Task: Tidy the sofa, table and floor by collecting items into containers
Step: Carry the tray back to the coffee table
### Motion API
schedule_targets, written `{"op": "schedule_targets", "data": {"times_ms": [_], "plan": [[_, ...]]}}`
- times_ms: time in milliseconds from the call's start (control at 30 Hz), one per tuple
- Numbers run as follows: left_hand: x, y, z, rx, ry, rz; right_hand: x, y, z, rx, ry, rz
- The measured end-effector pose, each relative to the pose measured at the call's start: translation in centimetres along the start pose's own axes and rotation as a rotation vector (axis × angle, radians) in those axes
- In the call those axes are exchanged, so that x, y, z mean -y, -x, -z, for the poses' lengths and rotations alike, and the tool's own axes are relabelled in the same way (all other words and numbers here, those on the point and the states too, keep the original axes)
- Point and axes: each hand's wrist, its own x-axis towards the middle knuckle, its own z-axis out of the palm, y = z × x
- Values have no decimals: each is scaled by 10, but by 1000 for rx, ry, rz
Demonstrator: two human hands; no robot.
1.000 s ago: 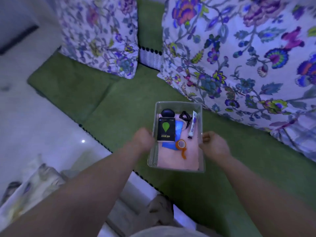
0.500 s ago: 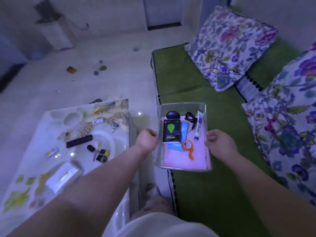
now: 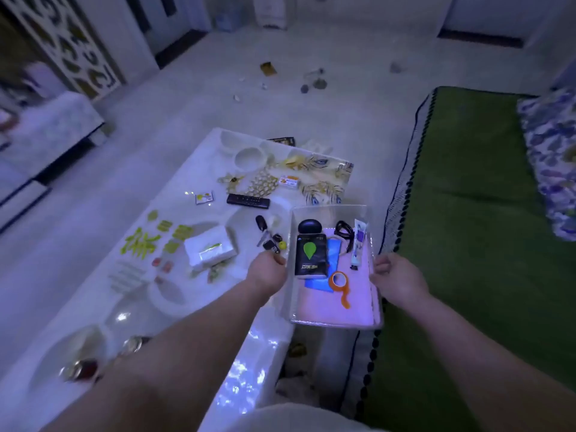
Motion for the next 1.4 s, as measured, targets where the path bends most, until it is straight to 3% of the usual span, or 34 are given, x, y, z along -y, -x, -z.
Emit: {"op": "schedule_targets", "data": {"times_ms": [200, 633, 833, 1100, 1400], "plan": [[39, -31, 46, -62, 49, 120, 61, -31, -46, 78, 46, 68], [158, -4, 109, -294, 214, 491, 166, -47, -154, 461, 305, 401], [184, 34, 87, -445, 377, 748, 184, -49, -190, 616, 516, 583], [188, 99, 28, -512, 499, 994, 185, -31, -225, 855, 814, 841], [230, 159, -5, -581, 677, 1157, 144, 31, -280, 991, 1070, 910]]}}
